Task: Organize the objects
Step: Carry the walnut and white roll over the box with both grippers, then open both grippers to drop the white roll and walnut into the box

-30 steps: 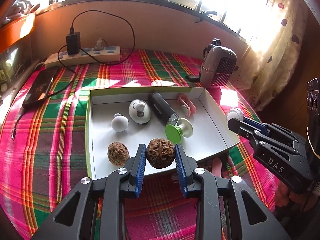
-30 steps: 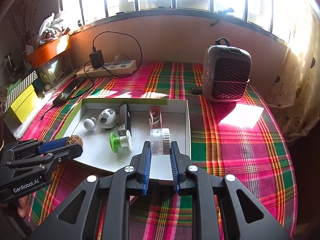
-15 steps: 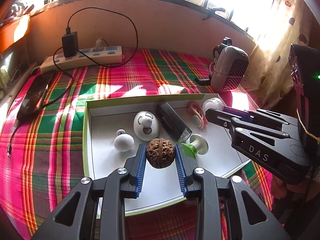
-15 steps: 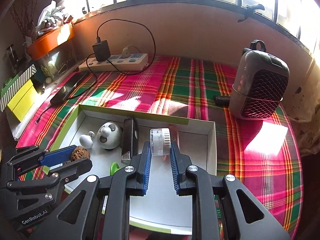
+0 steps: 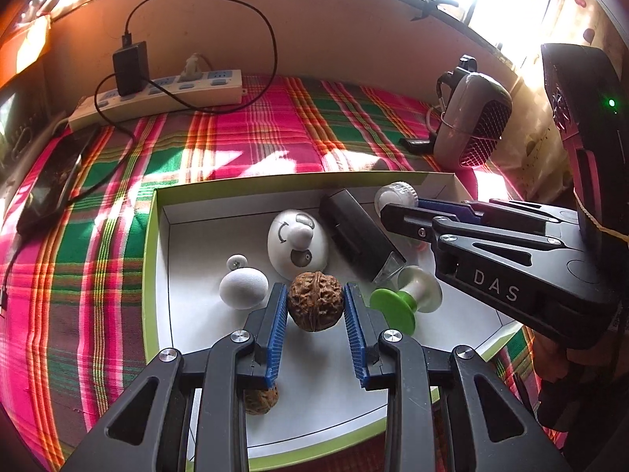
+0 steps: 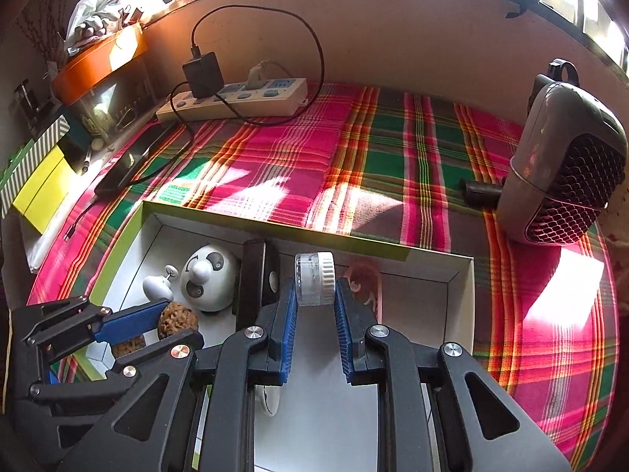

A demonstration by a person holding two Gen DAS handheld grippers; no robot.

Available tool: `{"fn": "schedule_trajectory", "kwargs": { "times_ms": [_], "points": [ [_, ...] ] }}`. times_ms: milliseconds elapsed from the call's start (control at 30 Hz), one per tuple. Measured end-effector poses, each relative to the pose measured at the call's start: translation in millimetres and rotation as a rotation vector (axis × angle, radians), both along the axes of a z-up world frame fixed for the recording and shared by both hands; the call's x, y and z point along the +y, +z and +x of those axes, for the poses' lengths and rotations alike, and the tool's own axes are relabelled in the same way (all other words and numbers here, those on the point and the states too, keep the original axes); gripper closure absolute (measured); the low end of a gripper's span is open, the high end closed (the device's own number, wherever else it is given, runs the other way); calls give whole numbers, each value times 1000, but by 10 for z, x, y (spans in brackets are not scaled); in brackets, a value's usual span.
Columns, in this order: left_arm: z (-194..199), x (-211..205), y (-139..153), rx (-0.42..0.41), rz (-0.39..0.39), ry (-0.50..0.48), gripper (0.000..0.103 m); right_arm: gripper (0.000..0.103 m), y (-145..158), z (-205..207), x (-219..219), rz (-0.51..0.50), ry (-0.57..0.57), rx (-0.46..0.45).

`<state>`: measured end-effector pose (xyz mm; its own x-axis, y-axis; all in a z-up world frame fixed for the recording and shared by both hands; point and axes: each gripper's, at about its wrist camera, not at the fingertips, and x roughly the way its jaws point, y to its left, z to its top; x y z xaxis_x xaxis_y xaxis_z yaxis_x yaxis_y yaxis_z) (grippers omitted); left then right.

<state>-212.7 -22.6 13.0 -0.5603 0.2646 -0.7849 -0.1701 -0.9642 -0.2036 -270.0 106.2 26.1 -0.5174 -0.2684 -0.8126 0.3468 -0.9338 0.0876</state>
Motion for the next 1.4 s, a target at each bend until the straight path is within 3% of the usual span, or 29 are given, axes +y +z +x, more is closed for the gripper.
{"fn": "schedule_trajectory", "kwargs": {
  "times_ms": [833,1400],
  "points": [
    [-21,13,-51,-9,-12,-3,76,83,-75,-76,-111,51,19,-12],
    [12,21,14,3,-12,-4,76,82,-11,-27,-108,33,1,2]
  ]
}}
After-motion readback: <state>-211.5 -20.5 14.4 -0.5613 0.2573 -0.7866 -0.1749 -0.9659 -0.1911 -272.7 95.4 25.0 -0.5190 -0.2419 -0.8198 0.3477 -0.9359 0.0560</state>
